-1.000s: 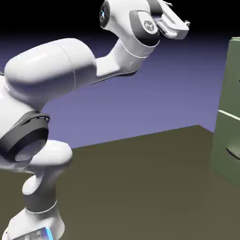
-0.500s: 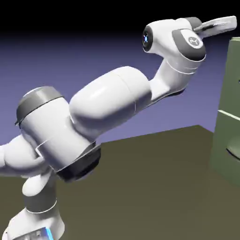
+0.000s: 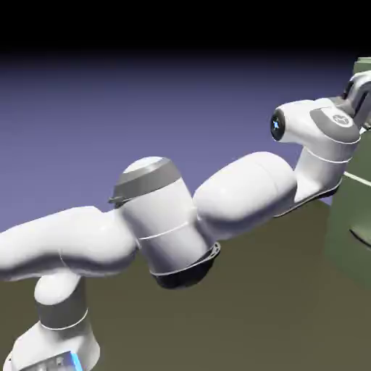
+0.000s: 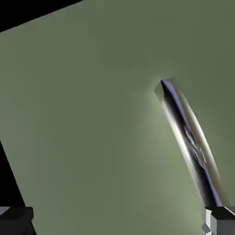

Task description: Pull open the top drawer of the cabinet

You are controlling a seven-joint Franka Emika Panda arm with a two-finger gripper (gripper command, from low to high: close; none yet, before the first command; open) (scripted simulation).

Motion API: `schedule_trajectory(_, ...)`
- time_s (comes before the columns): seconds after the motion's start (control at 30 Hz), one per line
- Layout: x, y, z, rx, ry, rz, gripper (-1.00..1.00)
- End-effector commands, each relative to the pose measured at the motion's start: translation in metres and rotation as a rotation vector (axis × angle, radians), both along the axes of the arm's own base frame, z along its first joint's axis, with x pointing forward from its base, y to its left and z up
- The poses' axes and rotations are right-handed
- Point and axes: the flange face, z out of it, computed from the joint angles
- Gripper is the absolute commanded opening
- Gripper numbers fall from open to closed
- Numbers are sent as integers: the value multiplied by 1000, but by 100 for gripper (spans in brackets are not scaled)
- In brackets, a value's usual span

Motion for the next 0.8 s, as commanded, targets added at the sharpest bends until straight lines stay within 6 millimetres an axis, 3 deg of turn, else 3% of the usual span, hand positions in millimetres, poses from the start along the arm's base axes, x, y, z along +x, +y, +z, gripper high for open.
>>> schedule_trajectory(0.0,8,5,-13,-73,4,-4,0)
schedule_trajectory(0.03,16,10,-26,-145,8,-7,0)
schedule_trajectory(0.37,66,10,-26,-145,8,-7,0)
schedule_trajectory(0.4,66,10,-26,-145,8,-7,-100)
schedule_trajectory(0.43,66,10,-26,-145,8,-7,-100)
schedule_trajectory(0.77,6,10,-26,-145,8,-7,-100)
